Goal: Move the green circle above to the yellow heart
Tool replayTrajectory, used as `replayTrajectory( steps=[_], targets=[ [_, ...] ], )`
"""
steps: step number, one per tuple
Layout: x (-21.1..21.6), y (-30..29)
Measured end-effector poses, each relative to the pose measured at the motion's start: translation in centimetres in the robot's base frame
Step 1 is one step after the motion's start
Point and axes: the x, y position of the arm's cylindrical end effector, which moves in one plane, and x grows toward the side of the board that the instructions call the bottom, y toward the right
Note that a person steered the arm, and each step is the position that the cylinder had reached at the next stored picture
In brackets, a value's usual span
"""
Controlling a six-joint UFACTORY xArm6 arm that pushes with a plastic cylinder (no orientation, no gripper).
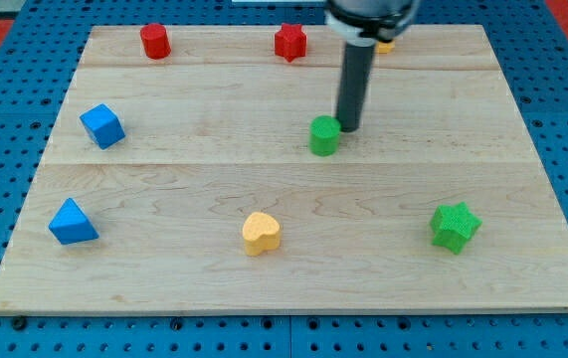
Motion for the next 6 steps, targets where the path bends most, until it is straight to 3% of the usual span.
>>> replayTrajectory(
  steps=[1,2,3,5,6],
  targets=[
    [0.3,-0.2],
    [2.0,3.9],
    [4.9,3.5],
    [3.7,-4.3],
    [5.5,-5.2]
  ],
)
